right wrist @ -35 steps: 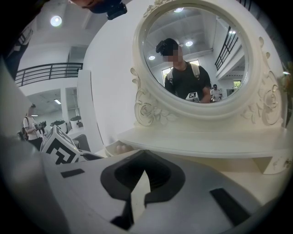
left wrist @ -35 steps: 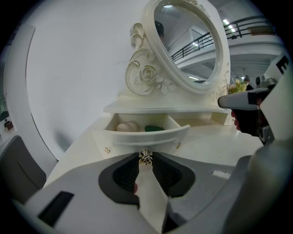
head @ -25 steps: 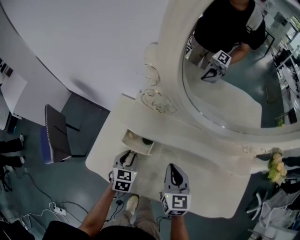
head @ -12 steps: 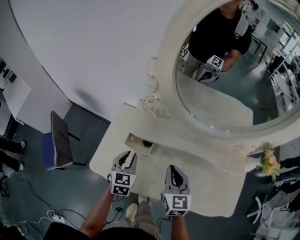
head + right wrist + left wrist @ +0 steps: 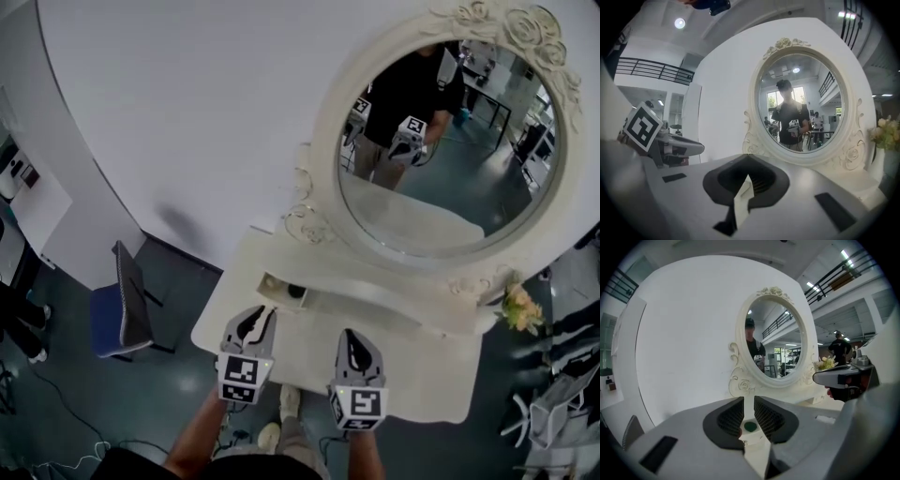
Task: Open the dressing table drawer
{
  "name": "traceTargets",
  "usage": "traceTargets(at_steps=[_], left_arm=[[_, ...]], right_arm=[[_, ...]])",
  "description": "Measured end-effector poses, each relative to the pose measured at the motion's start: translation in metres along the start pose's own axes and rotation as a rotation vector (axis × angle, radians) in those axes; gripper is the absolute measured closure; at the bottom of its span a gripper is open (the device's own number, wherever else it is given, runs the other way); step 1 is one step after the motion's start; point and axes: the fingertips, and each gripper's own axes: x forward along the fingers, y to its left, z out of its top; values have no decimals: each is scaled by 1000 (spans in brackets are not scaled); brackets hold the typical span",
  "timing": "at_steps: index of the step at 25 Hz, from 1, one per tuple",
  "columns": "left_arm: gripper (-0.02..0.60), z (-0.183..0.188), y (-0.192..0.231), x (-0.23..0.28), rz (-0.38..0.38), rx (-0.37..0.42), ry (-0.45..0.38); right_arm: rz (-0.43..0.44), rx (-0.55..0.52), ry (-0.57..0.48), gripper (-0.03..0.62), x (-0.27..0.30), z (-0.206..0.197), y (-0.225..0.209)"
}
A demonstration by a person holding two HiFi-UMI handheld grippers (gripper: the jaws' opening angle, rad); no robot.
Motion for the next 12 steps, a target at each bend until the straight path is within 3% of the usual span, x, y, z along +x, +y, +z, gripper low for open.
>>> traceTargets(at_steps=[12], left_arm=[[558, 36, -27, -101, -32, 31, -108]], right_arm=[[-43, -44, -77, 595, -81, 43, 33]])
